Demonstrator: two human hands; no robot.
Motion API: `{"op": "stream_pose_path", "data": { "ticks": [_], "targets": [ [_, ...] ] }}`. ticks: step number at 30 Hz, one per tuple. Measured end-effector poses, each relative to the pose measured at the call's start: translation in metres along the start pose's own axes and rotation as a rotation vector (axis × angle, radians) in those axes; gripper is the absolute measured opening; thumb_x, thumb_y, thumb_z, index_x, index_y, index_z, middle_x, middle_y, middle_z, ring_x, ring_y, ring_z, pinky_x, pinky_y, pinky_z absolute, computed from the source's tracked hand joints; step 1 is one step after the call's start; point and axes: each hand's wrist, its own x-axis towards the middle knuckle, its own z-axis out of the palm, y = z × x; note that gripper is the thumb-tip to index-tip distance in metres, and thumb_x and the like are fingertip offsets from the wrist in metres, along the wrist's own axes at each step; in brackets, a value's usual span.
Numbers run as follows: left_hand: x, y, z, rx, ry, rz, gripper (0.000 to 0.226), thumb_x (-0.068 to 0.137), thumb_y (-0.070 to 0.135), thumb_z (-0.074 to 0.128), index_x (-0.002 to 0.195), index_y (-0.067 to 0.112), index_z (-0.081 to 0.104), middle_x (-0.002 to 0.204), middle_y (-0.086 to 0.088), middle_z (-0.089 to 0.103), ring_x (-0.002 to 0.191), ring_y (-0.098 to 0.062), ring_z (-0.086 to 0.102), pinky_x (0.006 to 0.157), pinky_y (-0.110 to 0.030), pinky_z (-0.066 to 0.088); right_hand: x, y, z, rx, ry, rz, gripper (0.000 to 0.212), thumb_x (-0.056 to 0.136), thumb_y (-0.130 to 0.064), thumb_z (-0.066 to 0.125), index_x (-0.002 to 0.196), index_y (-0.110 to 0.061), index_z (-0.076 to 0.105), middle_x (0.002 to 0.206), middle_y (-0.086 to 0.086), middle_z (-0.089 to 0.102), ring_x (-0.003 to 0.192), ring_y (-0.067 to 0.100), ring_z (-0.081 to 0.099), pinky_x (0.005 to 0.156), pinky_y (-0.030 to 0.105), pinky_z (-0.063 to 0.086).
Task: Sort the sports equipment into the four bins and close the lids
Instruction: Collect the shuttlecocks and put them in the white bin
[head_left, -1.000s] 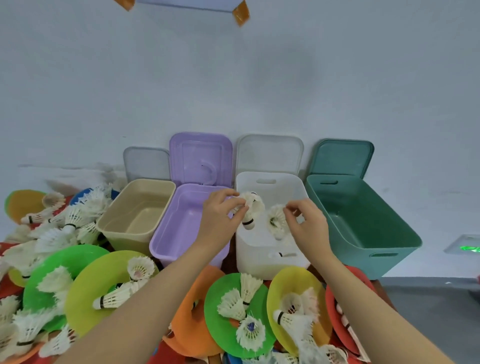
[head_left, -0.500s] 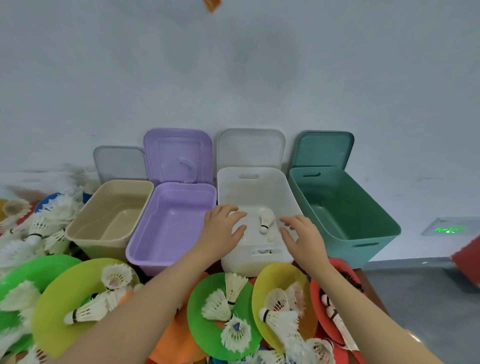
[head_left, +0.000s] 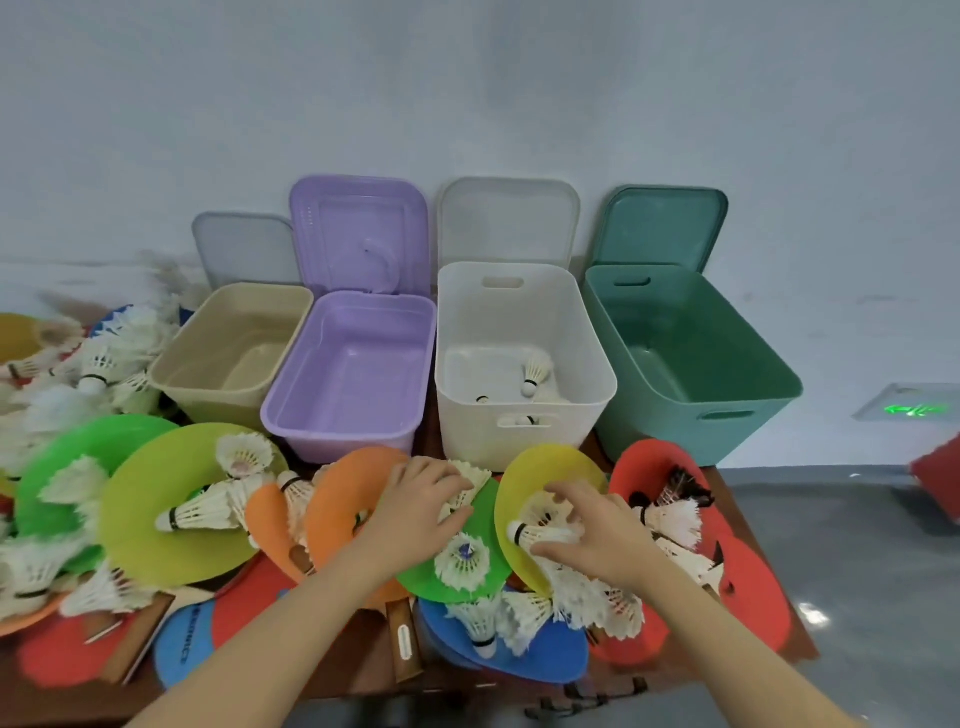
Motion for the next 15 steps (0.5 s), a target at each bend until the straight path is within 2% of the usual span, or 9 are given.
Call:
{"op": "stream_pose_path", "data": {
  "ticks": [3,6,9,12,15],
  "targets": [
    [-0.019,0.003,0.011,0.047,-0.069,-0.032,0.043,0.079,0.052,0.043,0.1,0.025,0.07,0.101,0.009,0.063,0.101,-0.009,0.036,0.081,-0.035,0.032,-0.01,0.0,0.006,-0.038,0.001,-0.014,0.066,0.08,-0.058,0.06,0.136,-0.029,0.037,0.131,-0.017,0.045,0.114,0.008,0.048,0.091,0.029,0.033],
    [-0.03,0.008,0.023,0.139,-0.11,-0.043,0.037,0.075,0.052,0.044,0.088,0.031,0.072,0.096,0.013,0.066,0.099,-0.013,0.046,0.075,-0.035,0.041,-0.015,0.0,0.011,0.027,0.09,-0.042,0.048,0.084,-0.043,0.062,0.126,-0.026,0.048,0.127,-0.012,0.048,0.112,0.01,0.05,0.085,0.027,0.037],
    [-0.032,0.012,0.03,0.074,-0.074,-0.121,0.021,0.075,0.043,0.055,0.077,0.032,0.073,0.09,0.014,0.067,0.093,-0.021,0.059,0.077,-0.033,0.028,-0.018,0.002,0.015,0.151,0.19,-0.054,0.034,0.081,-0.037,0.068,0.111,-0.025,0.058,0.114,-0.01,0.05,0.102,0.009,0.052,0.079,0.029,0.043],
    [-0.031,0.016,0.028,0.035,0.08,-0.141,0.026,0.078,0.044,0.051,0.073,0.032,0.074,0.085,0.016,0.066,0.091,-0.011,0.052,0.072,-0.024,0.013,-0.021,0.004,0.014,0.232,0.269,-0.068,0.023,0.078,-0.034,0.071,0.097,-0.023,0.065,0.104,-0.015,0.051,0.091,0.005,0.054,0.074,0.033,0.048],
    [-0.024,0.022,0.014,0.013,0.226,-0.117,0.029,0.08,0.043,0.048,0.075,0.029,0.073,0.084,0.015,0.066,0.09,-0.004,0.043,0.072,-0.022,0.015,-0.02,0.002,0.004,0.272,0.381,-0.094,0.024,0.075,-0.039,0.067,0.091,-0.021,0.068,0.099,-0.017,0.052,0.087,0.0,0.053,0.07,0.03,0.05]
  ]
}}
